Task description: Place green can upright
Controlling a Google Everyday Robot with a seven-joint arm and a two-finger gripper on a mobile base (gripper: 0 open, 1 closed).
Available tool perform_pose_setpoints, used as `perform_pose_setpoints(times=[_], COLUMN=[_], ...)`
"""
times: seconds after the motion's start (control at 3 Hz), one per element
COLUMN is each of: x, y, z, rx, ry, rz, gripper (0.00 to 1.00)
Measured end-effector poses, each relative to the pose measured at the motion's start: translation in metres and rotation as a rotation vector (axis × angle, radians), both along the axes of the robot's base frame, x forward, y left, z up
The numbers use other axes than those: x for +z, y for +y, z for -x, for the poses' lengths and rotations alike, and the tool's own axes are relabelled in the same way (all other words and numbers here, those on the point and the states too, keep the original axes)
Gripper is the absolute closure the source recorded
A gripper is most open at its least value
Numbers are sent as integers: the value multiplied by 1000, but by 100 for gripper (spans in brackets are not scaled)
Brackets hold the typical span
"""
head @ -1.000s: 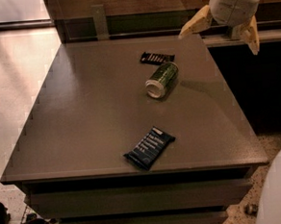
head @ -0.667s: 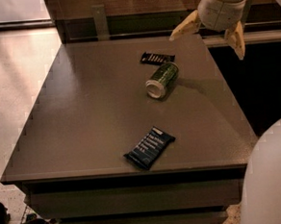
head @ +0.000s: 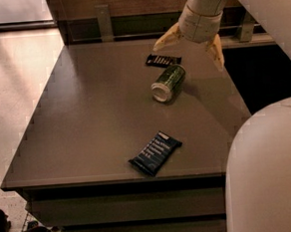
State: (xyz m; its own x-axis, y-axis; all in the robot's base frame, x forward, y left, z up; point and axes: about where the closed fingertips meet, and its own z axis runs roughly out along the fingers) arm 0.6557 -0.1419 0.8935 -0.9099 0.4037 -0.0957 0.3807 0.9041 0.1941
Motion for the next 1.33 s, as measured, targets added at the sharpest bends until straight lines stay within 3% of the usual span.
perform_pose_setpoints(times=[0.67,1.33], x=[-44,-50], y=[27,41], z=[6,17], rx=[-34,-57], ry=[104,139], rz=[-23,-4], gripper=[0,0])
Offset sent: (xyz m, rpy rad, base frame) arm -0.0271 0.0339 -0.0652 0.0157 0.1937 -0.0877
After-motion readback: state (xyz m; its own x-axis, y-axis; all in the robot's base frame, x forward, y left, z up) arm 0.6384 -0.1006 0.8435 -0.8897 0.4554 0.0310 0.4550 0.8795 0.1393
